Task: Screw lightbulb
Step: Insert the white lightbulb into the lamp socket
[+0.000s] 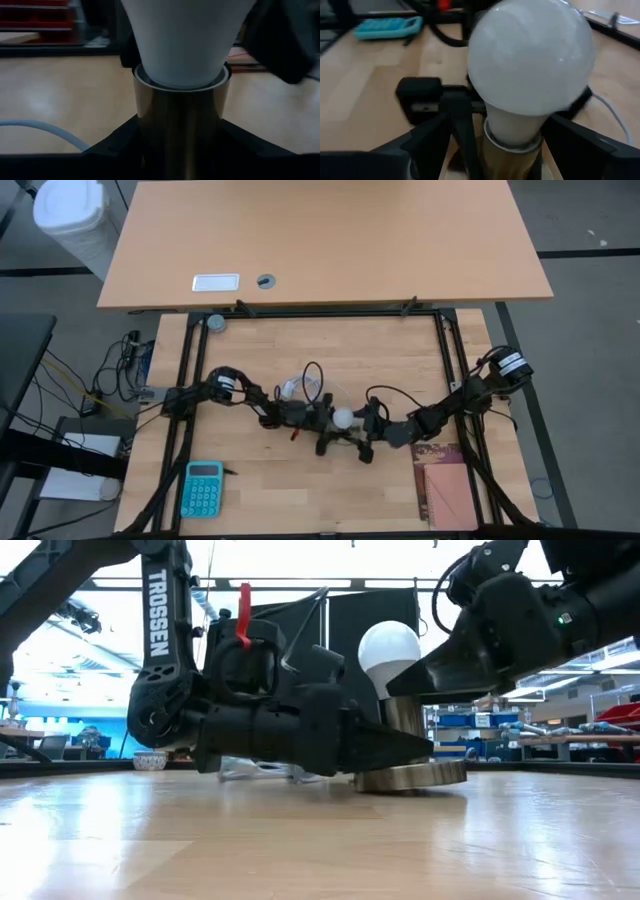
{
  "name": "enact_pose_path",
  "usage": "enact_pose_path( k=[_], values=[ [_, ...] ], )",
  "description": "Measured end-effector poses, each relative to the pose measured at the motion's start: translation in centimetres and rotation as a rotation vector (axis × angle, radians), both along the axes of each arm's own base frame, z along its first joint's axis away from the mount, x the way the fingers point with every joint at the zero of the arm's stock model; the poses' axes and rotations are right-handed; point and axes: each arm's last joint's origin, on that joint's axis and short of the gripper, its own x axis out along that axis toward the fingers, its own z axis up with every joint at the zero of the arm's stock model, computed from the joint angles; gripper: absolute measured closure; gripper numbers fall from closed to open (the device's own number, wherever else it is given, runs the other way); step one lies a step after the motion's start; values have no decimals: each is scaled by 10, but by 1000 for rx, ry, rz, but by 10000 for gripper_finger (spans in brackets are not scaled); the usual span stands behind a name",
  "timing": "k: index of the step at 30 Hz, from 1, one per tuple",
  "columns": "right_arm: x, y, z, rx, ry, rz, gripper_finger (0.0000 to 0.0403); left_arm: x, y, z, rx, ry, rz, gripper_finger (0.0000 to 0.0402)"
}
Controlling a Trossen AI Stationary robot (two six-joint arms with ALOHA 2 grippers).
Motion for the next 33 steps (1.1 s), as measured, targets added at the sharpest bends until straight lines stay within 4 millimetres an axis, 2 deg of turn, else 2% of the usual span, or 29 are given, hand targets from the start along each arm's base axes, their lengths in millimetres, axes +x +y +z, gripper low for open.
enact_pose_path(
  k=[4,8,22,33],
  values=[
    [-3,-8,-8,14,28,44,94,-2,1,1,-26,-10,-119,204],
    [1,-16,-7,62,27,91,94,-2,3,2,-45,-24,-194,204],
    [12,-25,6,117,-94,238,98,-4,5,3,-113,-5,-405,204],
    [21,-25,14,138,-105,277,114,-4,5,4,-136,-8,-418,204]
  ],
)
